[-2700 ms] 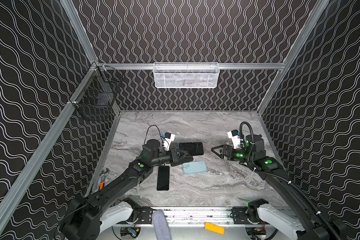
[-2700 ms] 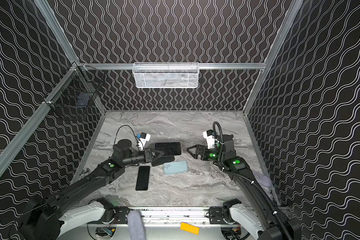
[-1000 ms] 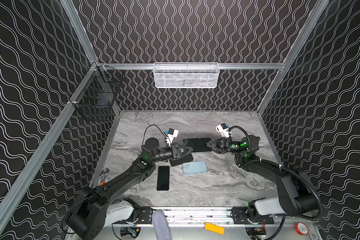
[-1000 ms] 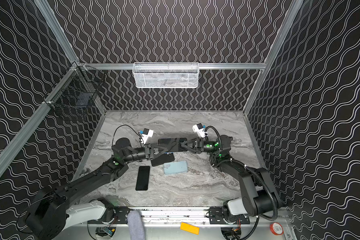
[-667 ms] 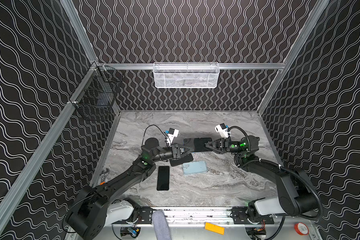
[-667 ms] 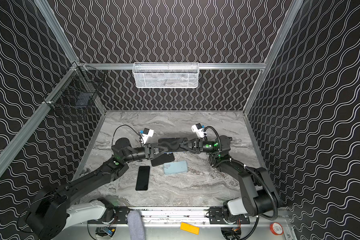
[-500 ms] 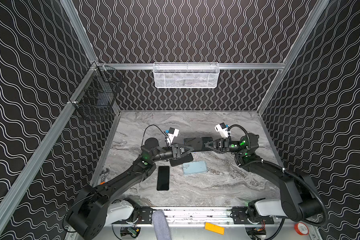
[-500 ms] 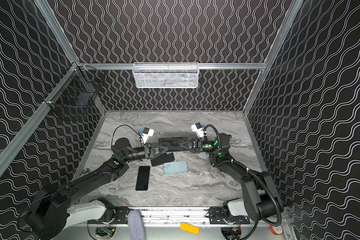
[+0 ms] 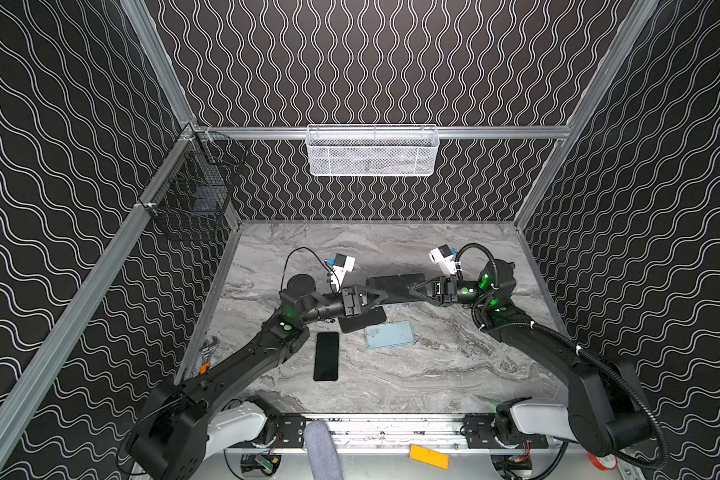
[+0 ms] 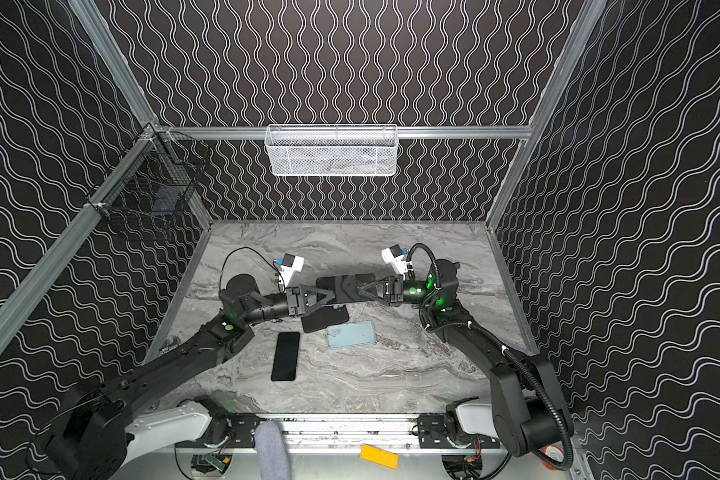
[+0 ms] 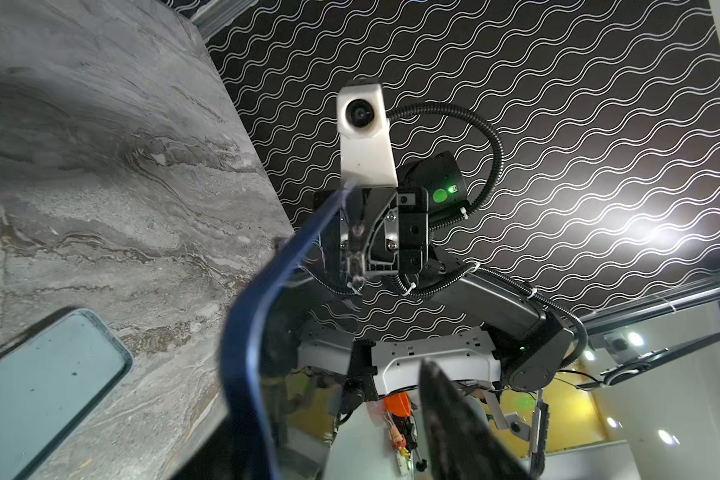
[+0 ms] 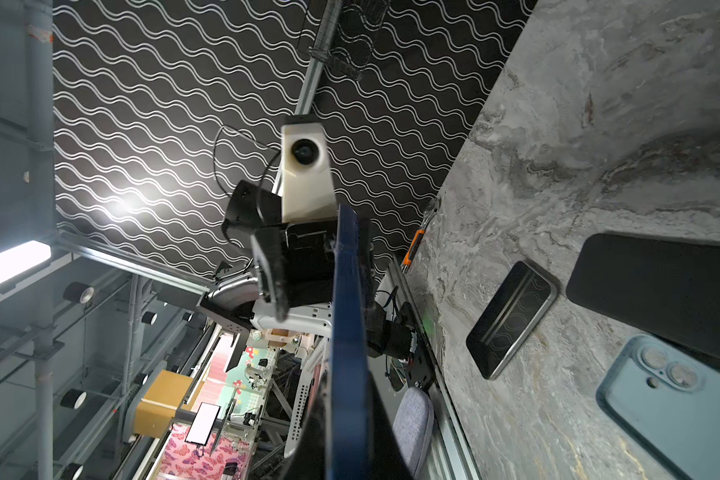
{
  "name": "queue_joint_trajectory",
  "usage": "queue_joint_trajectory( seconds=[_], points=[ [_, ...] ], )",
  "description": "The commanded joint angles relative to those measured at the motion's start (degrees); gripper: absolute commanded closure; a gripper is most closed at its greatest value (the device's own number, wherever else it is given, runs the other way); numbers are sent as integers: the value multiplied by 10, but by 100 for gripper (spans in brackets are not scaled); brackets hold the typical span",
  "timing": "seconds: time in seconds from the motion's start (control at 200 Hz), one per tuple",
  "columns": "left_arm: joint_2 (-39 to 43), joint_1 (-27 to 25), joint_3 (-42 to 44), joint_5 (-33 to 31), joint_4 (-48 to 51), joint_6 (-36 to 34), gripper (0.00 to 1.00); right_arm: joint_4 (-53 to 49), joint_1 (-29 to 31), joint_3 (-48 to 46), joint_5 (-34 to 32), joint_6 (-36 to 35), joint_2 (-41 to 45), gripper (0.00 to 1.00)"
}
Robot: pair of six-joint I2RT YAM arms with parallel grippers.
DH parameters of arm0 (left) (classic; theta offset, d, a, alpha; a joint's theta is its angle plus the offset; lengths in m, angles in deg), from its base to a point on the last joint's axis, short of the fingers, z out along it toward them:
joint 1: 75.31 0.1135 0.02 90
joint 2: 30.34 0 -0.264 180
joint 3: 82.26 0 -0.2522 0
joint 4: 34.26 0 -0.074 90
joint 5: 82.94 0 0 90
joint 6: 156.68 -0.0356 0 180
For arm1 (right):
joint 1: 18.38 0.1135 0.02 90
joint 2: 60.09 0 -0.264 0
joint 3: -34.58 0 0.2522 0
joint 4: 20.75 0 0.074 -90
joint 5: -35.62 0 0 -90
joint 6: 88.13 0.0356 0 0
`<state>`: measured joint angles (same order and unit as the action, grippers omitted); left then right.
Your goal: Put the phone into the phone case
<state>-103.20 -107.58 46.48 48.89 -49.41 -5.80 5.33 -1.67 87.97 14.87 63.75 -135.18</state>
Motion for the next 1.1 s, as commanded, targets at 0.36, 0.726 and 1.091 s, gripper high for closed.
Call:
queue_joint_trajectory(
  seconds=[0.36,0.726,1.091],
  points=[
    [150,-1,-22,-266,377,-195,4,-487,-2,78,-145,-301,59,98],
    [221,1,55,-411,369,-181,1,-582,14,83,-215,-399,21,98],
    [171,1,70,-259,313,-202,7,-630,80,129,-287,-426,-73,98]
  ],
)
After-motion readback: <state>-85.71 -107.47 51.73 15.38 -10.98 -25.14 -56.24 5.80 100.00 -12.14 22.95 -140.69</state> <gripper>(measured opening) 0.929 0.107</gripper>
